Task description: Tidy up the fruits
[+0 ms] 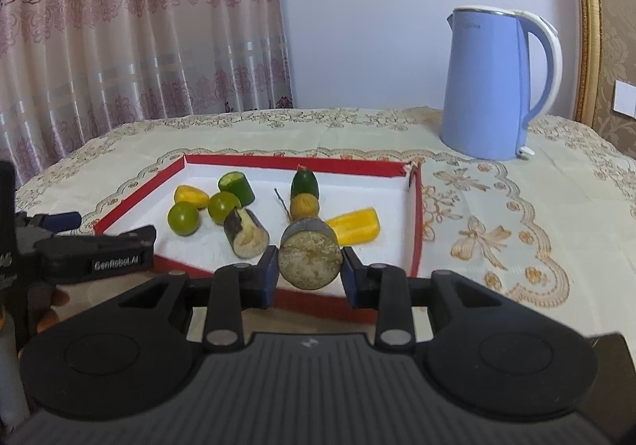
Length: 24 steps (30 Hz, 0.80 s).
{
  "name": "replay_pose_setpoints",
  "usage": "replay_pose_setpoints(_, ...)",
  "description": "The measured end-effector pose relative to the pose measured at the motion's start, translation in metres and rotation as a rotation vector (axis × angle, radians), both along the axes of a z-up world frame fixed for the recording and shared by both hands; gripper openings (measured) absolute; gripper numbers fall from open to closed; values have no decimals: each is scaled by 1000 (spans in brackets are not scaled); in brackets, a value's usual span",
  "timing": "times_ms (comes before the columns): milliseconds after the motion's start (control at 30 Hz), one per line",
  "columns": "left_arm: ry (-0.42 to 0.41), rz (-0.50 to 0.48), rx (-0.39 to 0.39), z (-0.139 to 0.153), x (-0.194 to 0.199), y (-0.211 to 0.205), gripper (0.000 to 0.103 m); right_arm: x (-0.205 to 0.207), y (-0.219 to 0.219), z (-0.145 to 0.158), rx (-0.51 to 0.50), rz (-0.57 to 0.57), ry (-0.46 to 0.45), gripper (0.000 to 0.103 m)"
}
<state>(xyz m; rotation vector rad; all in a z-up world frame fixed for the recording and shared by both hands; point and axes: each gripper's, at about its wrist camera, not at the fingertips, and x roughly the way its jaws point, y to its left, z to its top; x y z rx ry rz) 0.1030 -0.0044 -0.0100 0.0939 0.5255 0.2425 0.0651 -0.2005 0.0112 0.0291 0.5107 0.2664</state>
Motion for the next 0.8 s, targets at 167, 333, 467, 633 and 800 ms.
replay_pose_setpoints(167,-1,0,1,0,0,0,97,31,9,7,0,1,14,31)
replay_pose_setpoints(333,-5,1,7,-1,0,-1,97,71,25,4,-56,-23,40,31)
replay_pose_setpoints(467,-3,1,-2,-1,1,-1,97,84,29,-2,-61,-63,68,75)
replay_pose_setpoints(633,1,-2,-18,0,1,1,98,21,20,8,-70,-65,-57,92)
replay_pose_setpoints(800,1,-1,-12,0,2,1,98,-30,11,-6,-92,-119,-95,103)
